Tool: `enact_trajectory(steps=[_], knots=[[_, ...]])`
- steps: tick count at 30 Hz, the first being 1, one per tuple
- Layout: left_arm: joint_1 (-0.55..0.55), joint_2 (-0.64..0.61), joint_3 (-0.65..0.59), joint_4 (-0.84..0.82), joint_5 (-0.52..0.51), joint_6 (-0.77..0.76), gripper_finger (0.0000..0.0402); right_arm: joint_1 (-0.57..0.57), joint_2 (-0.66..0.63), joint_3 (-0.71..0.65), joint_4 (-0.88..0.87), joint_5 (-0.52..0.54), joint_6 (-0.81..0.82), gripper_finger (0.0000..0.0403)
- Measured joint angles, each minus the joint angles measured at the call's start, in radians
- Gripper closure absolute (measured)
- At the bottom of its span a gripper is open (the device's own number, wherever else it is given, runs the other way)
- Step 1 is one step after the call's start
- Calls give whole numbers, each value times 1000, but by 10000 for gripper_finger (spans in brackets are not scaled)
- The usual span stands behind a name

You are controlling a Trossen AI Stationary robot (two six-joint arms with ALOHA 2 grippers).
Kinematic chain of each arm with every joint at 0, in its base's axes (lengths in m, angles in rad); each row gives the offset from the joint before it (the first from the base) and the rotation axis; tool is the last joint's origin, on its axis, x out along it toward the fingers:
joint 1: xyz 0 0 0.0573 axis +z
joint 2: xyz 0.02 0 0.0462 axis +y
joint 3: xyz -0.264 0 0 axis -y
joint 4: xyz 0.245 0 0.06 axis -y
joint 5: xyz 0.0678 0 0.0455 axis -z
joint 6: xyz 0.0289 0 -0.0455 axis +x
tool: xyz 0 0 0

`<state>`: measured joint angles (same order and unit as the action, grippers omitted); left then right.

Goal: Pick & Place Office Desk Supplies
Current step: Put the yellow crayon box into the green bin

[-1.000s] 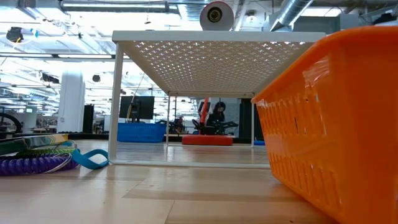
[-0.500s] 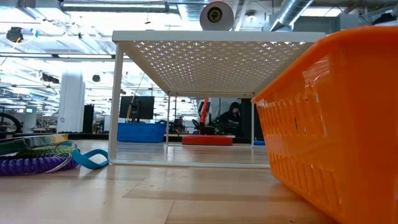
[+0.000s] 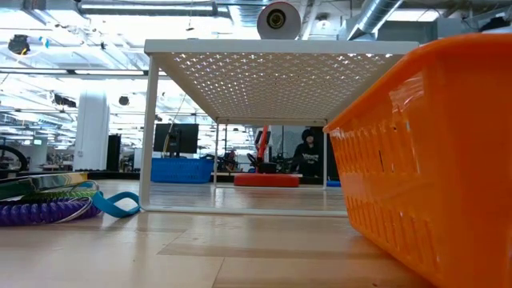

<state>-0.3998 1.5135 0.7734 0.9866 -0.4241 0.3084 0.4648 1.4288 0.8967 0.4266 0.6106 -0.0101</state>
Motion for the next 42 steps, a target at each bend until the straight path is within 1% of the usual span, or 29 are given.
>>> enact_trajectory(steps=[3, 6, 8, 12, 16, 18, 22, 24, 28, 30, 32, 35, 42], knots=[[-15, -21, -1, -11, -70, 48, 308, 2, 0, 0, -11, 18, 0, 376], [-38, -69, -1, -49, -168, 99, 294, 15, -3, 0, -27, 82, -13, 376], [-58, -115, -1, -105, -234, 120, 286, 27, -5, 0, -39, 135, -24, 376], [-105, -215, -1, -275, -322, 106, 273, 52, -60, 0, -142, 234, 8, 376], [-171, -301, -1, -464, -391, 27, 269, 77, -145, 0, -352, 374, 127, 376], [-203, -333, -1, -534, -408, -19, 269, 91, -192, 0, -461, 441, 207, 376], [-265, -359, -1, -620, -411, -99, 272, 103, -280, 0, -731, 542, 412, 376], [-291, -359, -1, -637, -411, -127, 273, 84, -327, 0, -879, 568, 544, 376], [-329, -359, -1, -680, -412, -179, 274, -3, -410, 0, -1157, 547, 788, 376], [-344, -359, -1, -699, -412, -199, 275, -73, -442, 0, -1273, 484, 889, 374], [-357, -359, -1, -713, -414, -214, 275, -154, -461, 0, -1352, 413, 943, 370], [-365, -359, -2, -719, -414, -221, 275, -272, -469, 0, -1413, 321, 947, 372], [-366, -359, -46, -703, -414, -256, 275, -581, -445, 0, -1455, 117, 839, 375]])
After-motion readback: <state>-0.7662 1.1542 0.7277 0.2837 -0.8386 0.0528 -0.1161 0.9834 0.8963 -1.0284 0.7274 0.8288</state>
